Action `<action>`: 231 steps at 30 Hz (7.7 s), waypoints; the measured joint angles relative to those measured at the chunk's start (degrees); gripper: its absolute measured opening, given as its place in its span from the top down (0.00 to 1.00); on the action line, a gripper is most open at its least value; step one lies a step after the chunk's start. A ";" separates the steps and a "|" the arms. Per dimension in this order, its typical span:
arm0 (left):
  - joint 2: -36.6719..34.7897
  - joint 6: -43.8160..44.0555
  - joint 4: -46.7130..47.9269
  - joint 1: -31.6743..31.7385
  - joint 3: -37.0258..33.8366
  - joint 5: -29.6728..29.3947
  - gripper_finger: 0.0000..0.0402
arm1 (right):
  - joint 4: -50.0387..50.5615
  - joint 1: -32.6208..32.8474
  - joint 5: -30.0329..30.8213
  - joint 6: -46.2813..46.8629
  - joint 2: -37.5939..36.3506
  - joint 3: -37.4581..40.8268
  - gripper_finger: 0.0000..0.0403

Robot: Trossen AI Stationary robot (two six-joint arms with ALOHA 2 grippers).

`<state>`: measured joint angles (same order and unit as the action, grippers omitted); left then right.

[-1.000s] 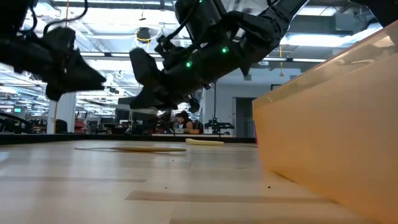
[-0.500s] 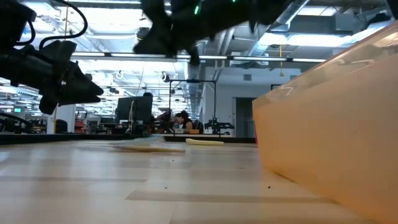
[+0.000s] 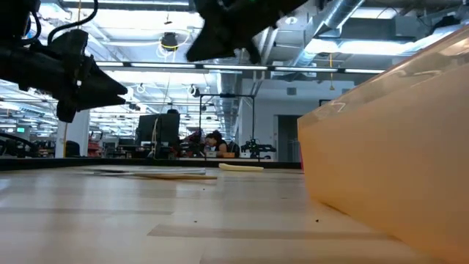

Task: Sort silverware by color (type)
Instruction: Put the blue patterned knife into the red bin

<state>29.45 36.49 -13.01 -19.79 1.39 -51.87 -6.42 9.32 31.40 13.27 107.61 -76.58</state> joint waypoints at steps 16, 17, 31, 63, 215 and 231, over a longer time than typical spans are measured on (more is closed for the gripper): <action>-0.25 -9.53 -6.98 -0.02 0.11 10.69 0.70 | -7.21 -7.98 -22.35 -6.57 11.77 0.18 0.49; -0.26 -9.55 -7.02 -0.02 0.11 10.69 0.70 | -7.59 -8.28 -22.39 -7.39 12.25 0.19 0.46; -0.23 -9.93 -7.00 -0.01 0.11 9.09 0.70 | -14.80 -10.12 -23.12 -11.93 18.45 -0.65 0.44; -0.22 -9.69 -6.96 0.00 0.17 9.02 0.70 | -11.97 -10.86 -19.06 0.34 23.06 -0.79 0.91; -0.22 -8.83 -5.34 0.00 0.17 -2.54 0.70 | 79.67 -2.66 16.57 44.90 -60.08 31.46 0.90; -0.22 -9.29 -5.34 0.00 0.17 -2.98 0.70 | 51.34 -23.03 2.35 12.78 -60.13 41.79 0.90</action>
<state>29.23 27.20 -18.35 -19.79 1.56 -54.85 44.92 -13.71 33.75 26.05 47.48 -34.79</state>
